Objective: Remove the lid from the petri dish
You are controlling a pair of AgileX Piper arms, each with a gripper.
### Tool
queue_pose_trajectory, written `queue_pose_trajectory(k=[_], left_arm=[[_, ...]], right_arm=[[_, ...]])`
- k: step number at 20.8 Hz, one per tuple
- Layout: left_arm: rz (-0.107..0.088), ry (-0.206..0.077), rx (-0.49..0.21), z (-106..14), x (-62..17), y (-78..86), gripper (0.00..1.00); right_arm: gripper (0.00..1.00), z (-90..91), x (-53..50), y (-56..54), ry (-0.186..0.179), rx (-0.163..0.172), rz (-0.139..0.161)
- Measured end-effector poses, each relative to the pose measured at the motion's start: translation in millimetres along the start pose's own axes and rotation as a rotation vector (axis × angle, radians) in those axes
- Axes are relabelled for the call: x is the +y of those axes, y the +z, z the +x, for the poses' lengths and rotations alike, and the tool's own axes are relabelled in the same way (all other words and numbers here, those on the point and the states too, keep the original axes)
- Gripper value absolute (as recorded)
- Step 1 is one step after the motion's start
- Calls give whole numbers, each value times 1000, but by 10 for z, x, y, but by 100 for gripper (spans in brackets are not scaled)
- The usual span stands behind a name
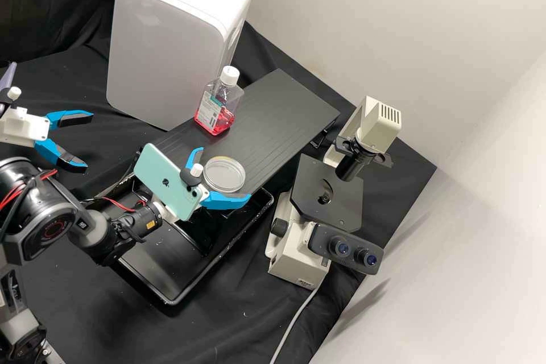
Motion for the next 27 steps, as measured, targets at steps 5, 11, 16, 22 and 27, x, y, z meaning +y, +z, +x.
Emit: queue_pose_trajectory(k=[5,11,16,22,27], left_arm=[[0,-3,1,25,-7,-5,100],[-1,-12,3,31,-29,-11,100],[-1,-9,1,38,-23,-8,100],[0,-11,-3,39,-26,6,100],[-2,-10,-1,39,-26,7,100]], right_arm=[[100,47,34,-4,16,3,0],[100,64,20,19,9,-10,-7],[0,68,-6,36,-7,-22,-7],[0,68,-2,32,-3,-18,-8],[0,68,-2,32,-3,-18,-8]])
